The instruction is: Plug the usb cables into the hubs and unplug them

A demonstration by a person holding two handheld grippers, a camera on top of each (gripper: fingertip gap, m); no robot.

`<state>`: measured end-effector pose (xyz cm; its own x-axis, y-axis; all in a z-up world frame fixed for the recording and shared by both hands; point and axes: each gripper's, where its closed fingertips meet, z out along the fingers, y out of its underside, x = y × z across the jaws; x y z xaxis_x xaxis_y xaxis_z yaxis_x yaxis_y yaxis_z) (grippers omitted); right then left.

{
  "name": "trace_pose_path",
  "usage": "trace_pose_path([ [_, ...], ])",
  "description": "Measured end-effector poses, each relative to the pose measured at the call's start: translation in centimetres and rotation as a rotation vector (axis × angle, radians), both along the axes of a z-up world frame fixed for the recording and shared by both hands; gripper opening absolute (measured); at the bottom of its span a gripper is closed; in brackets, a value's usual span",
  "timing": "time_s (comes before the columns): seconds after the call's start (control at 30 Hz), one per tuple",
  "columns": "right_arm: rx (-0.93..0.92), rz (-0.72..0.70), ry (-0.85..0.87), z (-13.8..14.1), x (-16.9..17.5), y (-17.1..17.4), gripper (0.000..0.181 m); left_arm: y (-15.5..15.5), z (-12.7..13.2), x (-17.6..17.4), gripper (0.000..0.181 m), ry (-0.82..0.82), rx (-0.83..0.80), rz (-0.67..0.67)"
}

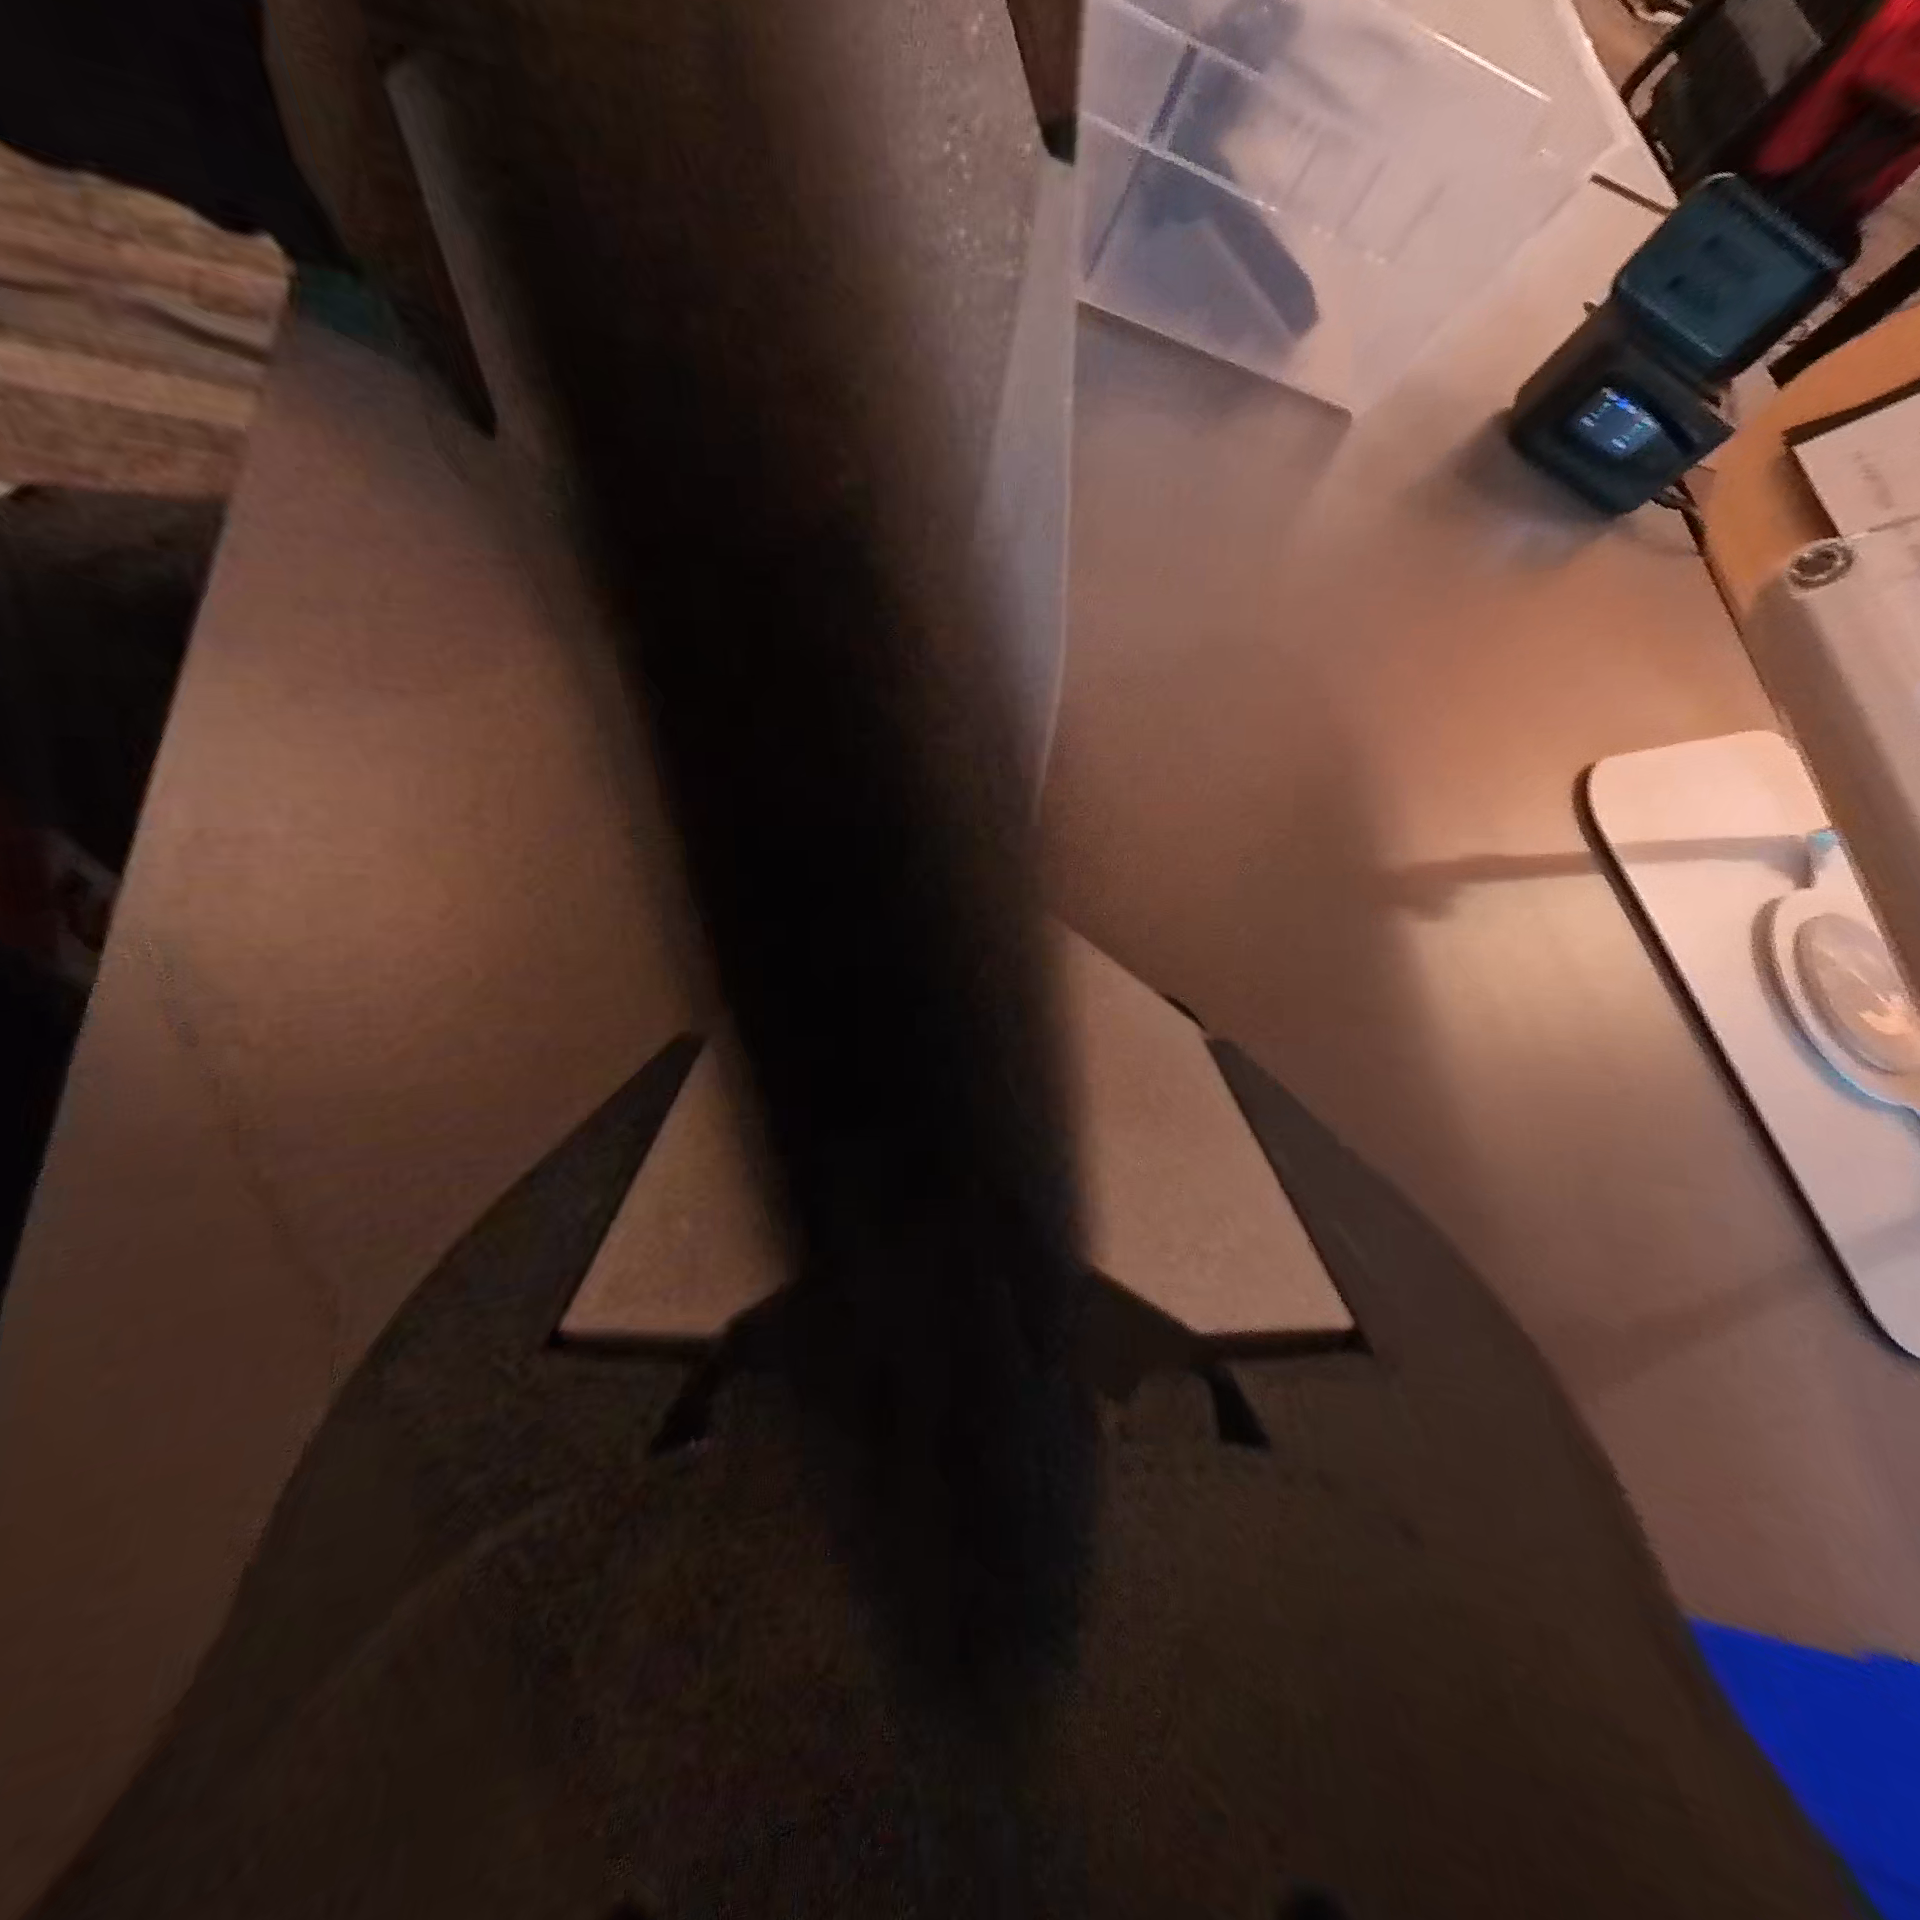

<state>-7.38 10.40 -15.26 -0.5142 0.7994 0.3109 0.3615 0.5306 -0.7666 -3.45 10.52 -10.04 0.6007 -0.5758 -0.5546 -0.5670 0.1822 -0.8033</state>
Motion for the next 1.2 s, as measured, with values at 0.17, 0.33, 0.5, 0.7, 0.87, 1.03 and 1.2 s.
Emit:
trace_pose_path([
  [0.17, -0.080, -0.055, 0.039, 1.7, 0.3, 1.5, 0.004, 0.4, 0.7, -3.2, 0.016, -0.114, -0.048, 0.069],
  [0.33, -0.008, -0.111, 0.014, 0.6, 0.1, 2.4, 0.004, 1.1, -1.4, -4.2, 0.016, -0.085, -0.149, 0.114],
  [0.5, 0.032, -0.134, 0.009, 0.4, 0.5, 3.1, 0.005, 1.6, -4.5, -4.9, 0.017, 0.048, -0.232, 0.171],
  [0.7, 0.099, -0.128, -0.016, -0.2, 0.8, 3.1, 0.005, 1.4, -5.1, -4.7, 0.016, 0.068, -0.255, 0.160],
  [0.87, 0.122, -0.130, -0.026, -0.4, 1.1, 3.2, 0.005, 1.1, -4.1, -4.1, 0.016, 0.006, -0.250, 0.130],
  [1.03, 0.120, -0.114, -0.030, -0.4, 1.2, 2.9, 0.005, 0.9, -4.3, -4.1, 0.015, 0.025, -0.264, 0.128],
  [1.2, 0.161, -0.077, -0.042, -0.9, 1.3, 2.1, 0.004, 0.4, -6.3, -4.3, 0.014, 0.050, -0.402, 0.134],
])
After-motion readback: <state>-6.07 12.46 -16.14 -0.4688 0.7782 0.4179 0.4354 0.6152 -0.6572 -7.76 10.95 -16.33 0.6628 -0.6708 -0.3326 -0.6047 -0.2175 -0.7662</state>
